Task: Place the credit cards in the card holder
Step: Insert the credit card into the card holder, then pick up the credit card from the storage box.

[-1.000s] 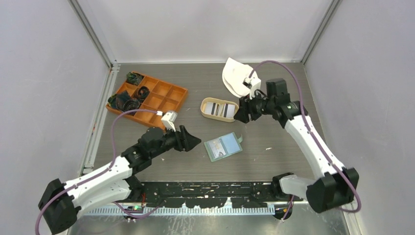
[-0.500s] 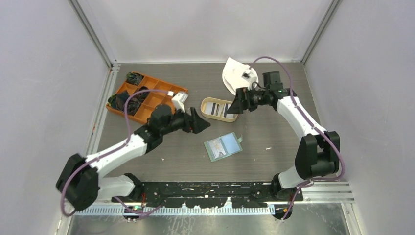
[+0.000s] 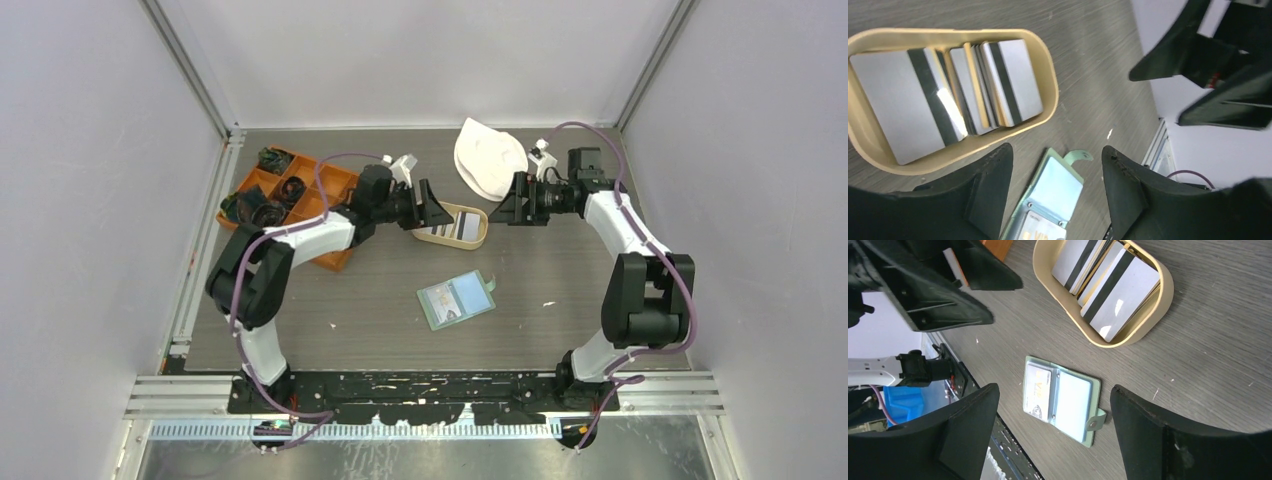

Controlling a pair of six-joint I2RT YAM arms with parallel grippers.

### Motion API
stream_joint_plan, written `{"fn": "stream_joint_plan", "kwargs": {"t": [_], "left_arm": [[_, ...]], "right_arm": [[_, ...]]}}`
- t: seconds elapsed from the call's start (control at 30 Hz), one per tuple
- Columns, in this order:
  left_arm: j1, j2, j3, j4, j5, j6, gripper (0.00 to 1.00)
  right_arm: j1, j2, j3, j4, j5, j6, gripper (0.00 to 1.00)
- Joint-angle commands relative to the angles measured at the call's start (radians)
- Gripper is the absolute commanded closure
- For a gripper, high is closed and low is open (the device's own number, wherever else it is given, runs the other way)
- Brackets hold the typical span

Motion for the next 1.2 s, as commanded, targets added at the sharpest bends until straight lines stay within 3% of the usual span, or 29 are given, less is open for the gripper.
{"fn": "stream_joint_plan", "kwargs": {"t": [0.0, 0.2, 0.8, 0.93, 1.17], "left_arm": [[-0.002, 0.086, 0.150, -0.141, -0.043, 0.025, 0.37], [-0.010, 0.244, 0.313, -0.237, -0.026, 0.015, 0.45], [-0.052, 0.417, 0.462, -0.265, 0.024, -0.026, 0.61], [-0.053, 0.427, 0.454, -0.228, 0.058, -0.061, 0.63], [-0.052, 0.424, 0.398, -0.022, 0.124, -0.206, 0.68]], "right_arm": [[0.003, 0.046, 0.075, -0.043, -0.025, -0.016, 0.14], [0.003, 0.097, 0.108, -0.109, -0.040, -0.056, 0.15], [0.003, 0.127, 0.147, -0.182, -0.049, -0.114, 0.15], [0.003, 0.130, 0.155, -0.196, -0.061, -0.124, 0.15], [0.003, 0.129, 0.159, -0.202, -0.064, -0.127, 0.15]]}}
